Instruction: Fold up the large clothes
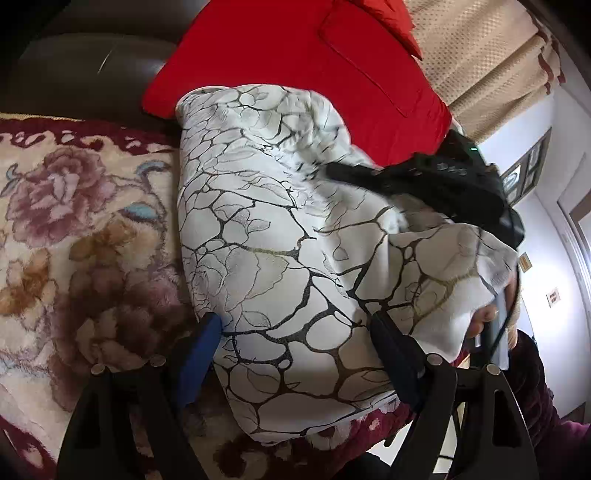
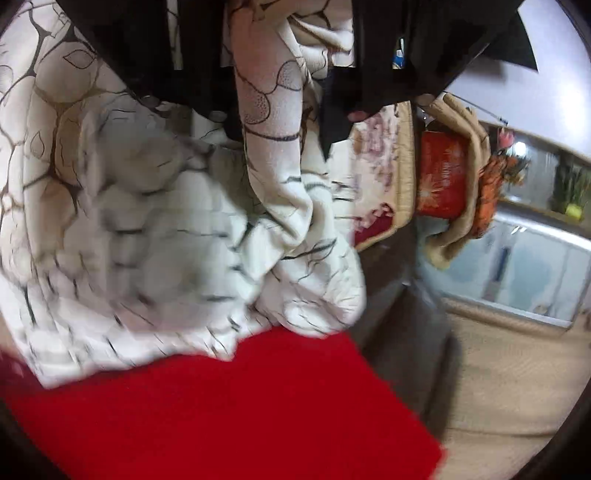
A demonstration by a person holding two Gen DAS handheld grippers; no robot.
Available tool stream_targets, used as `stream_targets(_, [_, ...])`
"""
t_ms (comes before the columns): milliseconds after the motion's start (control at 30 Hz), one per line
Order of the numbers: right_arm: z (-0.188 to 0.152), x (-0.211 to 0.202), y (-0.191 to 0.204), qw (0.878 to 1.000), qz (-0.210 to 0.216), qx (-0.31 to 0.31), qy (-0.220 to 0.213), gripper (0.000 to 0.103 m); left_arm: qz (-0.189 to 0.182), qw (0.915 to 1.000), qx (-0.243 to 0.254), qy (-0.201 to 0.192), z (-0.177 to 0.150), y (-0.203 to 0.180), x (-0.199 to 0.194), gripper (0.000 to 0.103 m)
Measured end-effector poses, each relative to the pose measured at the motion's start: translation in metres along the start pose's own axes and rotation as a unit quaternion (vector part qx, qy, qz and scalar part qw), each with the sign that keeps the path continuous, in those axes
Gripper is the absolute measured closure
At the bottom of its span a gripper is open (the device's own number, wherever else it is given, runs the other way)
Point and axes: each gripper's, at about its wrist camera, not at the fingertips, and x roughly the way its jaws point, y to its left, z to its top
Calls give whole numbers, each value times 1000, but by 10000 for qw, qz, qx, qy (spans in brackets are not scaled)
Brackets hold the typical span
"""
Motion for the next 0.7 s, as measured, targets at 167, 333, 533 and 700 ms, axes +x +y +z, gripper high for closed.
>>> stream_targets(167, [-1, -39, -8, 9983, 203, -42, -553, 88, 150, 9991, 398, 24, -2, -31, 14, 20])
stream_targets(333, [-8, -59, -75, 9956, -2, 539, -769, 90, 594, 9895, 1312, 110, -9, -83, 47, 20])
stream_targets(533, [-19, -68, -151, 9888, 307, 1123, -928, 93, 683, 9818, 1761, 211, -15, -114, 71, 18])
stream_targets(700, [-22, -59, -137, 9895, 261, 1014, -992, 90, 316, 9901, 1338, 266, -14, -97, 59, 18])
